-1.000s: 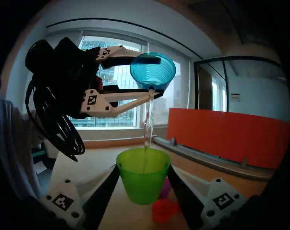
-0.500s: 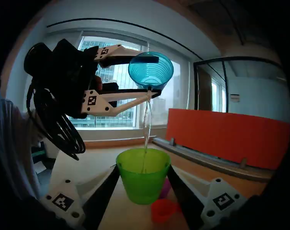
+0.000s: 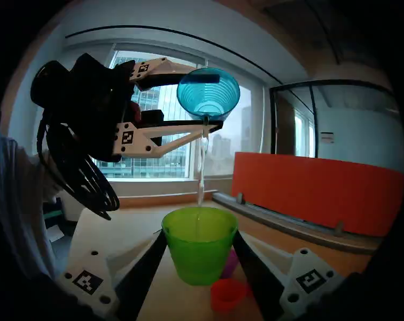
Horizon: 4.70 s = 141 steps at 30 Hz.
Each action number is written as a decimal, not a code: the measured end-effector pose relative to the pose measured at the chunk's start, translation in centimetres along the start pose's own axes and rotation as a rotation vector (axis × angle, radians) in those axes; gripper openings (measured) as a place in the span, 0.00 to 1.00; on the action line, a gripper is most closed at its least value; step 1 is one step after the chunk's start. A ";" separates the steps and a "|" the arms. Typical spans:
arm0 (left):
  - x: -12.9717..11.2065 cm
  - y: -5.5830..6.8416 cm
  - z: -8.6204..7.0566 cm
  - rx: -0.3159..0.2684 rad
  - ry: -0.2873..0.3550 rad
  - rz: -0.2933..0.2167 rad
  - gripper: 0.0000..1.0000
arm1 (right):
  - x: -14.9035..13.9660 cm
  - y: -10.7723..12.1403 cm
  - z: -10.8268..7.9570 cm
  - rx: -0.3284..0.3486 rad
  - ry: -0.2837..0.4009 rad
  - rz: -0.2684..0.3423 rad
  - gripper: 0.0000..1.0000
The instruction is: Pour water
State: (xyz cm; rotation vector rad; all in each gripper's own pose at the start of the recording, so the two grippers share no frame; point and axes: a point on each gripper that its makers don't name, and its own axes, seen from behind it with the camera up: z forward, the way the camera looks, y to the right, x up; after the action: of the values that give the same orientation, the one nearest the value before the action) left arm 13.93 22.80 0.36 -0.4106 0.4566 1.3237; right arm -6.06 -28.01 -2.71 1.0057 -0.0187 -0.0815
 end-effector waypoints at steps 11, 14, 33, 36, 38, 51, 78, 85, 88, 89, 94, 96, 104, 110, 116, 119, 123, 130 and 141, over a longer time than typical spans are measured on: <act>0.4 -0.1 -0.2 0.005 0.000 0.057 0.85 | 0.2 -0.2 0.1 0.005 0.004 -0.004 0.89; 0.5 0.0 -0.1 0.008 0.002 0.075 0.85 | 0.3 -0.3 0.1 0.005 0.004 -0.004 0.89; 1.4 -0.9 -0.1 0.012 0.008 0.180 0.85 | 0.7 -0.2 0.2 0.001 0.009 -0.007 0.89; 1.6 -0.9 -0.2 0.015 0.007 0.196 0.85 | 0.8 -0.2 0.2 0.002 0.011 -0.007 0.89; 1.6 -0.9 -0.2 0.016 0.006 0.207 0.85 | 0.8 -0.2 0.2 0.002 0.011 -0.007 0.89; 2.5 -0.6 -0.1 0.027 0.020 0.248 0.85 | 0.9 0.0 0.2 -0.003 0.018 -0.004 0.89; -0.9 1.5 0.6 -0.029 0.001 -0.409 0.85 | 1.8 0.3 -0.7 -0.025 0.042 -0.003 0.89; -2.1 1.2 0.5 -0.018 -0.016 -0.608 0.85 | 2.0 0.5 -1.0 -0.036 0.045 -0.006 0.89; -2.6 1.2 0.6 -0.018 -0.014 -0.709 0.85 | 2.1 0.5 -1.1 -0.040 0.049 -0.007 0.89; -2.7 1.2 0.6 -0.020 -0.013 -0.743 0.85 | 2.2 0.5 -1.2 -0.041 0.050 -0.007 0.89; -3.3 1.5 0.5 -0.031 0.000 -0.920 0.85 | 2.6 0.6 -1.4 -0.049 0.057 -0.008 0.89; -3.6 1.7 0.5 -0.037 0.004 -0.980 0.85 | 2.7 0.7 -1.5 -0.051 0.059 -0.008 0.89; -5.2 2.3 0.7 -0.044 -0.001 -1.141 0.85 | 3.0 0.7 -1.7 -0.060 0.060 -0.006 0.89; -5.6 2.3 0.7 -0.046 0.023 -1.239 0.85 | 3.3 0.7 -1.8 -0.062 0.061 -0.005 0.89; -6.3 2.8 0.6 -0.051 0.011 -1.276 0.86 | 3.4 0.6 -1.8 -0.068 0.060 -0.006 0.89; -6.4 3.5 0.3 -0.066 0.001 -1.297 0.86 | 3.5 0.7 -1.9 -0.071 0.057 -0.005 0.89; -6.8 4.4 0.0 -0.079 -0.012 -1.329 0.86 | 3.5 0.8 -2.2 -0.078 0.052 -0.005 0.89; -7.7 5.8 -0.9 -0.084 -0.033 -1.353 0.86 | 3.6 1.1 -3.0 -0.089 0.042 -0.008 0.89; -9.1 9.3 -2.6 -0.114 -0.085 -1.381 0.86 | 2.9 2.3 -4.7 -0.118 0.016 -0.003 0.89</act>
State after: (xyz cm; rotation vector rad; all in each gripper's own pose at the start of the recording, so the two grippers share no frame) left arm 2.94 15.79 2.81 -0.5938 -0.0405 0.0173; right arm -2.82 -23.07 -3.38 0.8882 0.0024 -0.0765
